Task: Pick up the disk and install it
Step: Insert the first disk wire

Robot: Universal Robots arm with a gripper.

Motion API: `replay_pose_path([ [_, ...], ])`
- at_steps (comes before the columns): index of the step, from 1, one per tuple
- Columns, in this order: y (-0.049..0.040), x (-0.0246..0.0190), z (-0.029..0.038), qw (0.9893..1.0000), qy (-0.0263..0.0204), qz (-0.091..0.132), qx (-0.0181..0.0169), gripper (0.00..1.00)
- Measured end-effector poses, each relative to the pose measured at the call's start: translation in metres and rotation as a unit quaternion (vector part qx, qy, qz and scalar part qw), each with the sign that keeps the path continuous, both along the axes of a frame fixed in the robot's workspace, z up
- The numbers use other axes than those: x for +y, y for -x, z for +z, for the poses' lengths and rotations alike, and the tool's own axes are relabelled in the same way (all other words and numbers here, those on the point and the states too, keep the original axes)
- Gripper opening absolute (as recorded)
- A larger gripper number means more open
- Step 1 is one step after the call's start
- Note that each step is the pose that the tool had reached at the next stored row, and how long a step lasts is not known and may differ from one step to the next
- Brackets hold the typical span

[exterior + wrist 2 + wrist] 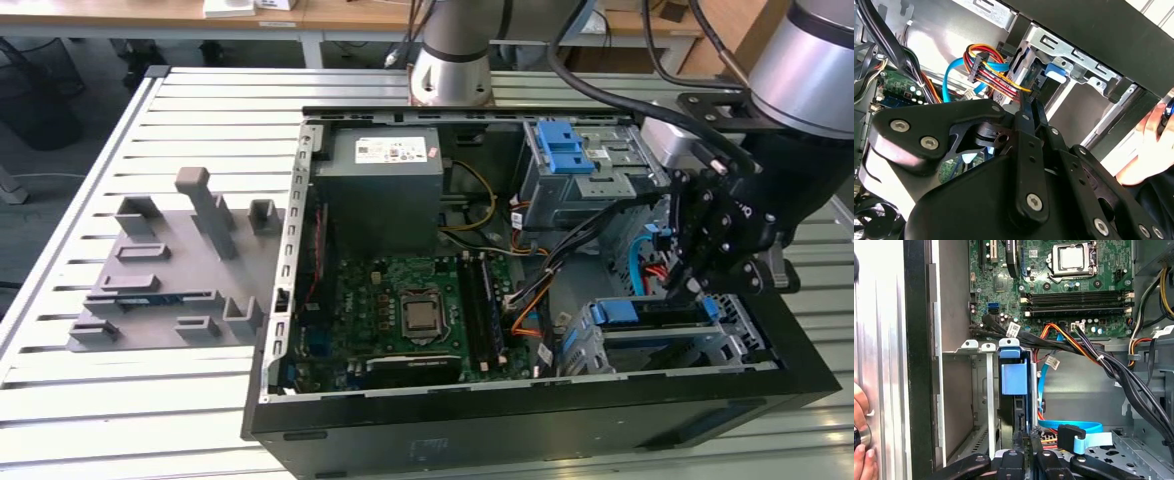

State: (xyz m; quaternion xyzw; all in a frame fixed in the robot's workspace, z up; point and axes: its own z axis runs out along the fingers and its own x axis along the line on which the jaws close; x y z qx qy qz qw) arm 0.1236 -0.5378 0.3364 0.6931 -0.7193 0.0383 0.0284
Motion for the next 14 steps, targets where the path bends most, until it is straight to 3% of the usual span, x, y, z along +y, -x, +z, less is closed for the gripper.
replay_pose_path([
  [14, -0.0003, -0.0012, -0.0037, 1.0000, 0.0002, 0.000, 0.0000, 0.16],
])
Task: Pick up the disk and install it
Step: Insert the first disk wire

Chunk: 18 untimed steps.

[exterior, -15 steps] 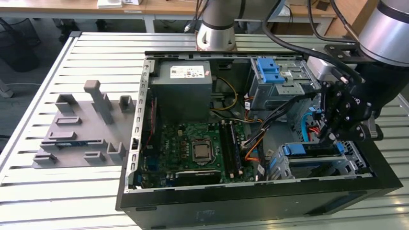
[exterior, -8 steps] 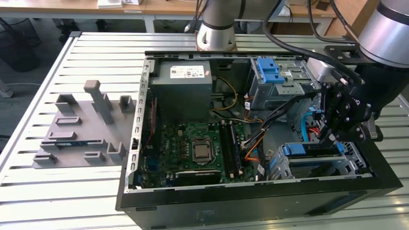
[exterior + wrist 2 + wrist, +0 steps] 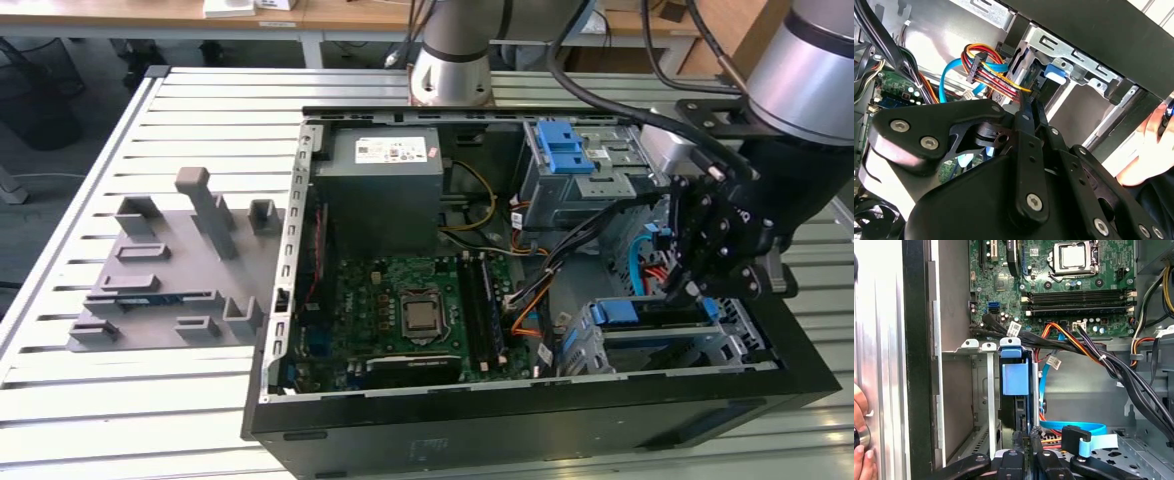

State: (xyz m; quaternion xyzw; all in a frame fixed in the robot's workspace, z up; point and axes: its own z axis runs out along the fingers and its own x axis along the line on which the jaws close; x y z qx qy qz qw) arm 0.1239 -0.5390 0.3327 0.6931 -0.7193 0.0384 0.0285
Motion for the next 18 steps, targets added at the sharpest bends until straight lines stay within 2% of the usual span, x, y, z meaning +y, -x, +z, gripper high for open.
replay_pose_path([
  [8, -0.0001, 0.0000, -0.0005, 1.0000, -0.0002, 0.000, 0.0004, 0.16],
  [13, -0.0008, 0.0000, -0.0002, 1.0000, -0.0003, 0.000, 0.0023, 0.16],
  [18, -0.0009, 0.0000, 0.0019, 1.0000, -0.0003, 0.000, 0.0027, 0.16],
])
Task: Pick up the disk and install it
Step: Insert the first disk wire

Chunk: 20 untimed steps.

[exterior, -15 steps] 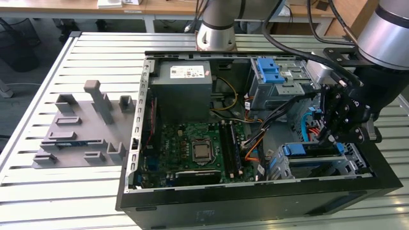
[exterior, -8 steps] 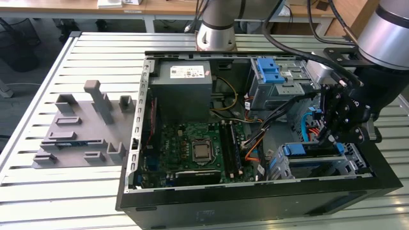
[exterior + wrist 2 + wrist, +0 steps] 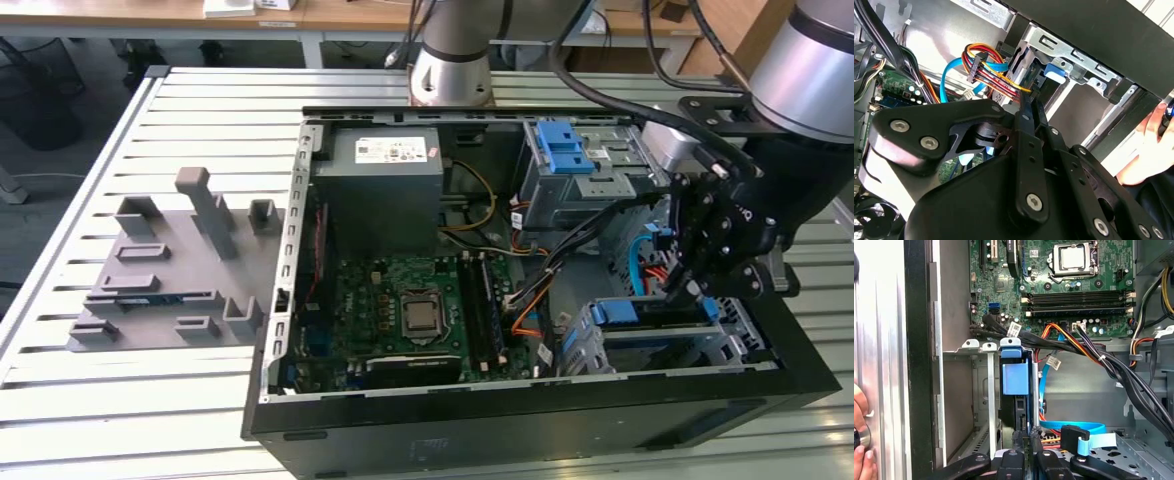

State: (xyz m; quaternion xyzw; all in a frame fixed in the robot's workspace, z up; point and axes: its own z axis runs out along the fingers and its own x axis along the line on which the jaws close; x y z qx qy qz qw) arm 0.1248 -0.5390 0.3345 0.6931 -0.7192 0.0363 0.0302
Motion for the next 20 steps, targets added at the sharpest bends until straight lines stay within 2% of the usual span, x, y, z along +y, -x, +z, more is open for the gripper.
replay_pose_path([
  [7, -0.0005, -0.0017, 0.0000, 1.0000, -0.0001, 0.000, 0.0006, 0.16],
  [10, -0.0013, -0.0019, -0.0007, 1.0000, -0.0005, 0.000, 0.0028, 0.16],
  [15, -0.0022, -0.0019, -0.0012, 1.0000, -0.0054, 0.000, 0.0031, 0.16],
  [20, -0.0023, -0.0021, -0.0021, 1.0000, -0.0075, 0.000, 0.0031, 0.16],
])
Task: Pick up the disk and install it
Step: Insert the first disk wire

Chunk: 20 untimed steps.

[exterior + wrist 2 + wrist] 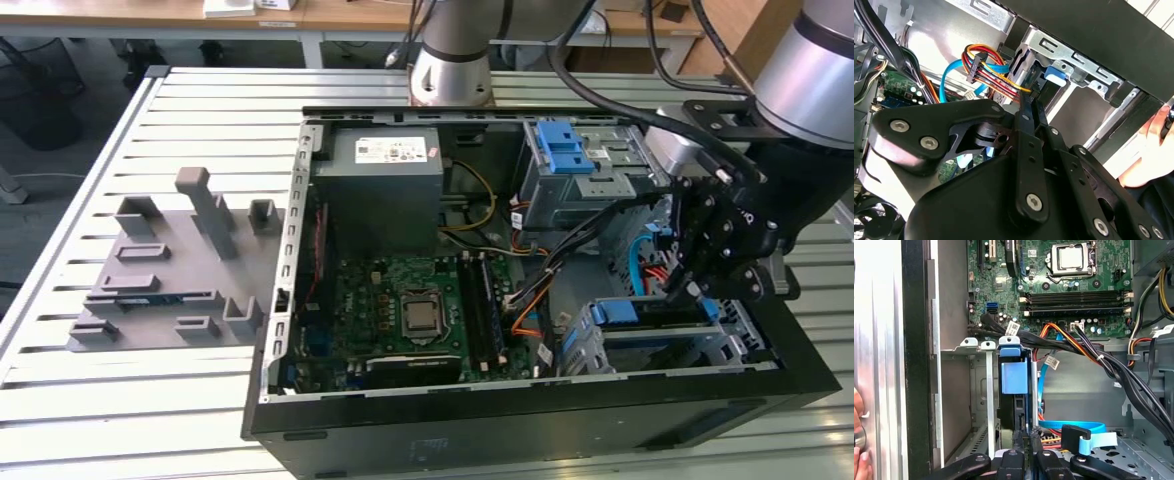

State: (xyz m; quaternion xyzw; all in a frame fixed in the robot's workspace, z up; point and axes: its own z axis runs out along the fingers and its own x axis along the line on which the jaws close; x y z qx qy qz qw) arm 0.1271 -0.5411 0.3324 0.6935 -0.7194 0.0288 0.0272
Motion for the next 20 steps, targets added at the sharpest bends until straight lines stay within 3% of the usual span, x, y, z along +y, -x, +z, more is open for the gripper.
replay_pose_path([
  [20, -0.0006, -0.0013, -0.0042, 1.0000, -0.0001, 0.000, 0.0012, 0.16],
])
